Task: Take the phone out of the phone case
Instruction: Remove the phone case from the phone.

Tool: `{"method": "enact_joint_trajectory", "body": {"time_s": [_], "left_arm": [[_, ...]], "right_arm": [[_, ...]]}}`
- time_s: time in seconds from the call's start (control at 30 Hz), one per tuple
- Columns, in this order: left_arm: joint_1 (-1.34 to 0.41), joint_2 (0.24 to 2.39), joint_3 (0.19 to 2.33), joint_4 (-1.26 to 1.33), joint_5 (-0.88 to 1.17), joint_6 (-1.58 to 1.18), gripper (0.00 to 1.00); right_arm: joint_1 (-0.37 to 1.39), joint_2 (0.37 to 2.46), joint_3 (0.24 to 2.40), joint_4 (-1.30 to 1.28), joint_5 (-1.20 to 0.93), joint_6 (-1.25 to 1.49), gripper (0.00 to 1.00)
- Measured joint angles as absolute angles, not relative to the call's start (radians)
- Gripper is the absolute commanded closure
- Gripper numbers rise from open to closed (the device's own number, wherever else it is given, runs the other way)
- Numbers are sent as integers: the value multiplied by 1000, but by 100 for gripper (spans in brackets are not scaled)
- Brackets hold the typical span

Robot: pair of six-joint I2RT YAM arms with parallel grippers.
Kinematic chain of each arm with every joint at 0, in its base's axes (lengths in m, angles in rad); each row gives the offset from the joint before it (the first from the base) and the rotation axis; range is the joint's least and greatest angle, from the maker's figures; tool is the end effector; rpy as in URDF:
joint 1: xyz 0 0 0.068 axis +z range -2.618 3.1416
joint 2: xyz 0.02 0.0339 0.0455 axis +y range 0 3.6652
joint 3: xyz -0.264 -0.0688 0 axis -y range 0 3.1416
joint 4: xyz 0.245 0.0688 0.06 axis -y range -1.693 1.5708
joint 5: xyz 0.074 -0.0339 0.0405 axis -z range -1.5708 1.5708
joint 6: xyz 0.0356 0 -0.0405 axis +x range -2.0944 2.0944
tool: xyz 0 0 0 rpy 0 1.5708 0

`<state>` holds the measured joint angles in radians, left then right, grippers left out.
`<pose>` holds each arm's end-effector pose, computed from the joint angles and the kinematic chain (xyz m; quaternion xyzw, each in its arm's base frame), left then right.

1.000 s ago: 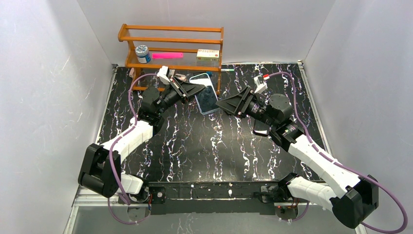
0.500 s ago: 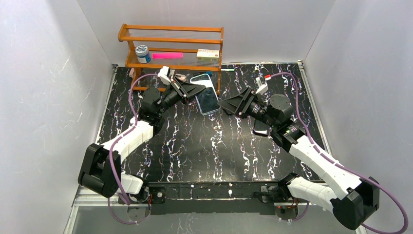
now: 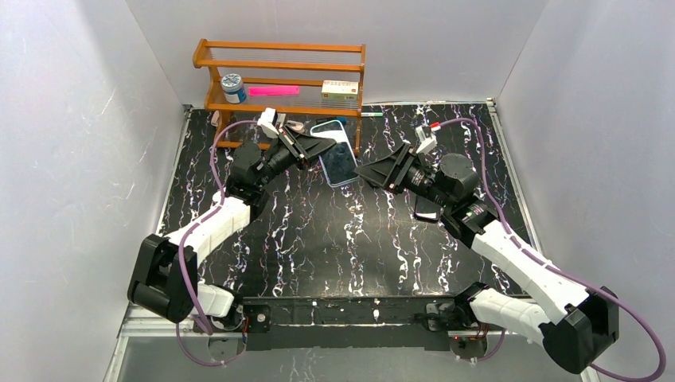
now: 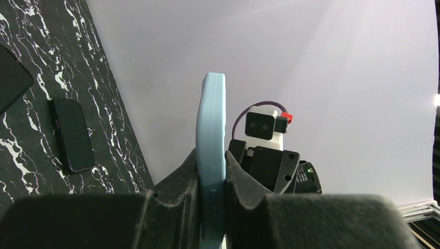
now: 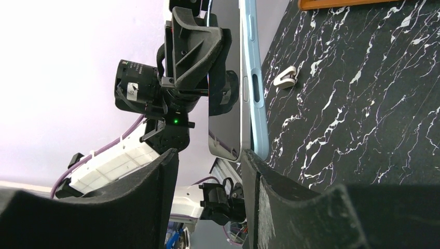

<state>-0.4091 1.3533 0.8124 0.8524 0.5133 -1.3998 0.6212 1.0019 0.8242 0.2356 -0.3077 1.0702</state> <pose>0.2719 -0.1369 0.3287 -0.0902 0.5986 -0.7069 0.3657 0.1867 0.1469 0.3579 0.0423 0.6860 0.6076 0.3979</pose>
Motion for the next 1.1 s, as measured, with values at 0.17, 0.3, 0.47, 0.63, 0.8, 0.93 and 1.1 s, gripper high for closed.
{"method": "enact_joint_trajectory", "body": {"time_s": [0.17,0.3,0.47,0.63,0.8,0.93,1.1], "left_arm": [[-409,1353,812,852,512,-1400,100],[-410,1353,812,852,512,-1403,100],[-416,1353,812,852,503,-1411,100],[-443,1353,812,853,489,-1417,100],[-470,1353,812,862,465,-1421,100],[-487,1353,812,866,443,-1401,100],[-495,1350,812,873,422,-1363,100]], "right_arm": [[617,1013,822,242,-318,1070,45],[616,1015,820,244,-318,1071,45],[612,1021,807,272,-326,1071,46],[610,1054,802,327,-367,1081,47],[608,1082,802,379,-392,1088,49],[598,1111,802,417,-411,1096,53],[571,1153,802,461,-450,1117,72]]}}
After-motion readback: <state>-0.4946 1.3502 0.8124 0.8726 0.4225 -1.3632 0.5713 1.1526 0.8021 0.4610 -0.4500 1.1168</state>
